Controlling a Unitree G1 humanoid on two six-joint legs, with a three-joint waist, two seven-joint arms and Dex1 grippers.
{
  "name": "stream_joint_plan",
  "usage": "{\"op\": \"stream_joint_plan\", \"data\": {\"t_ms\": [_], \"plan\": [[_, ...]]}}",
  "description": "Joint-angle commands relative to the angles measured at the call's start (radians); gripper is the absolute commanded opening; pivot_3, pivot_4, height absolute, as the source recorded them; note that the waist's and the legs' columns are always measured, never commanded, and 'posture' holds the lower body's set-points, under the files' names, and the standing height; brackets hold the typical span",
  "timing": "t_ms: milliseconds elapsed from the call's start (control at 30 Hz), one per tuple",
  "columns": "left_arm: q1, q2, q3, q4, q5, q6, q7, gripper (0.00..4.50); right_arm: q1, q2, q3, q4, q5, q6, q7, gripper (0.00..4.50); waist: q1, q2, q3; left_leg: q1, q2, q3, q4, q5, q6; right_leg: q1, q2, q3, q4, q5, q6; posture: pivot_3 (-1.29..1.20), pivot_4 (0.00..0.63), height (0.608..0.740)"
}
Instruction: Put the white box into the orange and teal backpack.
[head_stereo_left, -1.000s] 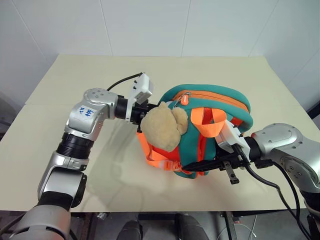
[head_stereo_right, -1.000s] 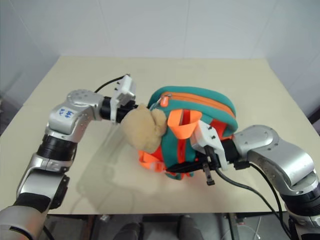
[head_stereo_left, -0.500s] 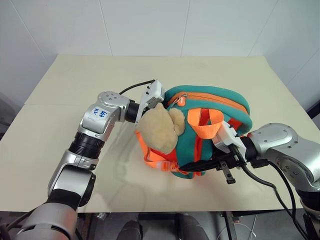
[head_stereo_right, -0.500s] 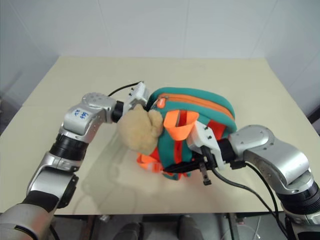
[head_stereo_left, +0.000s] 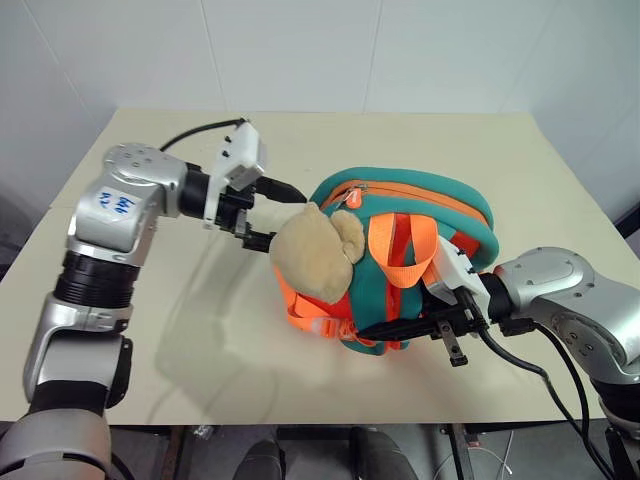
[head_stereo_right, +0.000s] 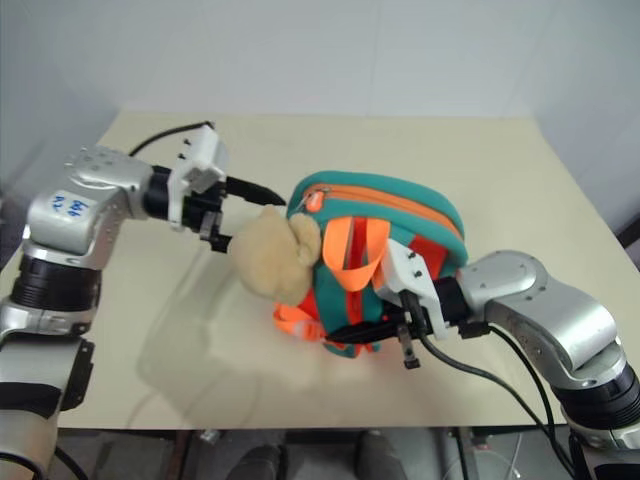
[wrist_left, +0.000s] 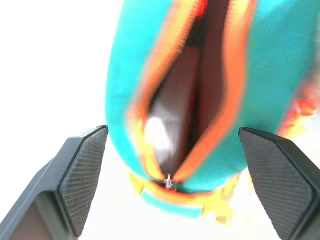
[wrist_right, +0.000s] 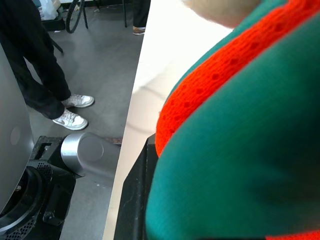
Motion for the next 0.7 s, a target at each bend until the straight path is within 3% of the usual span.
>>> {"op": "stream_joint_plan", "data": {"t_ms": [33, 300, 500, 700], "plan": [[0.024, 0.092, 0.103, -0.103, -0.069, 0.025, -0.036, 4.46, 0.013, -0.012, -0.032, -0.032, 0.001, -0.019, -0.009, 0.59, -0.004, 0.000, 0.000, 0.000, 0.000, 0.000, 0.000, 0.000, 0.000, 0.000, 0.000, 0.000, 0.000, 0.000, 0.000, 0.00, 0.150, 0.740], [0.192, 0.059, 0.356, -0.412, -0.333, 0.167, 0.136, 4.46, 0.023, -0.022, -0.035, -0.023, -0.001, -0.030, -0.014, 0.59, -0.006, 0.000, 0.000, 0.000, 0.001, 0.000, 0.000, -0.001, 0.001, 0.000, -0.001, 0.000, 0.000, 0.000, 0.000, 0.00, 0.150, 0.740], [0.276, 0.021, 0.423, -0.540, -0.456, 0.224, 0.285, 4.46, 0.014, -0.023, -0.028, -0.008, -0.005, -0.035, -0.005, 0.59, -0.004, 0.000, 0.000, 0.003, 0.000, 0.000, 0.001, -0.001, 0.001, 0.002, 0.000, 0.000, -0.001, 0.000, 0.000, 0.00, 0.150, 0.740], [0.343, -0.015, 0.409, -0.626, -0.568, 0.301, 0.426, 4.46, 0.002, -0.022, -0.023, 0.011, -0.018, -0.044, 0.012, 0.59, -0.004, 0.000, 0.000, 0.003, 0.000, 0.000, 0.001, -0.001, 0.001, 0.003, -0.001, 0.000, -0.002, 0.000, 0.000, 0.00, 0.150, 0.740]]}}
